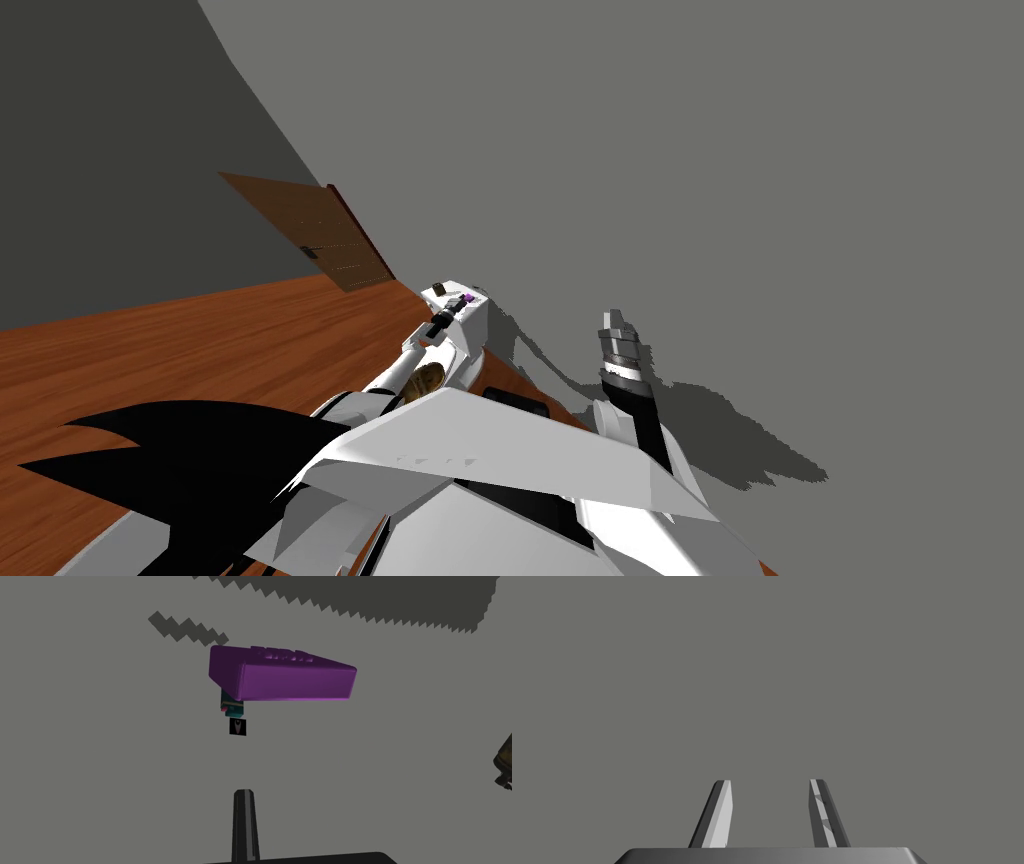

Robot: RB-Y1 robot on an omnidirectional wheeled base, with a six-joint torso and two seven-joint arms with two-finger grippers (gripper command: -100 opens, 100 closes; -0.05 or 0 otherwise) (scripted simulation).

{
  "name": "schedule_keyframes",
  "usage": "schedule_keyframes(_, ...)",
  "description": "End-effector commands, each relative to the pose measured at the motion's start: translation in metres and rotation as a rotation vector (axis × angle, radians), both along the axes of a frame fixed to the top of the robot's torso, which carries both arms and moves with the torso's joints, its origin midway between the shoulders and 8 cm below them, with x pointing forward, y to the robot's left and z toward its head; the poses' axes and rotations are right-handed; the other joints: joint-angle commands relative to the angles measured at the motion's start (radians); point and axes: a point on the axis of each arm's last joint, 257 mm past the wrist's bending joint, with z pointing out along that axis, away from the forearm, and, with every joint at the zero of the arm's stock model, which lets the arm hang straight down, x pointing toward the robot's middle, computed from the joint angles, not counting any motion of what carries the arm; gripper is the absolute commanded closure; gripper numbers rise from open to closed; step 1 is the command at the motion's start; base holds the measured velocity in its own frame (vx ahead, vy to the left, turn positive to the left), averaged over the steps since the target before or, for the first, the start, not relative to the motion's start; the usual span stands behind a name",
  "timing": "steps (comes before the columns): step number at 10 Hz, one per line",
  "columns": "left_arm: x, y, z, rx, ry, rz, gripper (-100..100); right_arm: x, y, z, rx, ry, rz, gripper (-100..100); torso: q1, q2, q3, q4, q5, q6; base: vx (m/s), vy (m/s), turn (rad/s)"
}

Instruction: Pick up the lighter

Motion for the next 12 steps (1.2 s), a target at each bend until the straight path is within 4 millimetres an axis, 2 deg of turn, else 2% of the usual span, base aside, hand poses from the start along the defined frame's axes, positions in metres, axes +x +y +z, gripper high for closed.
schedule_keyframes(1,0.0,0.0,0.0,0.0,0.0,0.0,100,0.0,0.0,0.0,0.0,0.0,0.0,0,0.0,0.0,0.0,0.0,0.0,0.0,0.0,0.0,0.0)
schedule_keyframes(3,0.0,0.0,0.0,0.0,0.0,0.0,100,0.0,0.0,0.0,0.0,0.0,0.0,0,0.0,0.0,0.0,0.0,0.0,0.0,0.0,0.0,0.0)
schedule_keyframes(4,0.0,0.0,0.0,0.0,0.0,0.0,0,0.0,0.0,0.0,0.0,0.0,0.0,0,0.0,0.0,0.0,0.0,0.0,0.0,0.0,0.0,0.0)
schedule_keyframes(5,0.006,0.01,0.005,0.002,0.004,0.028,-100,0.0,0.0,0.0,0.0,0.0,0.0,0,0.0,0.0,0.0,0.0,0.0,0.0,0.075,-0.01,-0.179)
schedule_keyframes(9,0.017,0.029,0.014,0.003,0.012,0.083,-100,0.0,0.0,0.0,0.0,0.0,0.0,0,-0.001,-0.009,-0.005,-0.002,0.0,0.0,0.123,-0.005,-0.12)
schedule_keyframes(10,0.016,0.026,0.012,0.003,0.01,0.073,-100,0.0,0.0,0.0,0.0,0.0,0.0,0,-0.001,-0.009,-0.005,-0.002,0.0,0.0,0.049,0.006,-0.021)
schedule_keyframes(11,0.017,0.027,0.012,0.003,0.011,0.076,0,0.0,0.0,0.0,0.0,0.0,0.0,0,0.0,-0.005,-0.003,-0.001,0.0,0.0,0.01,0.0,0.003)
schedule_keyframes(12,0.017,0.027,0.012,0.003,0.011,0.075,-100,0.0,0.0,0.0,0.0,0.0,0.0,0,0.0,-0.002,-0.002,-0.001,0.0,0.0,0.0,0.0,0.0)
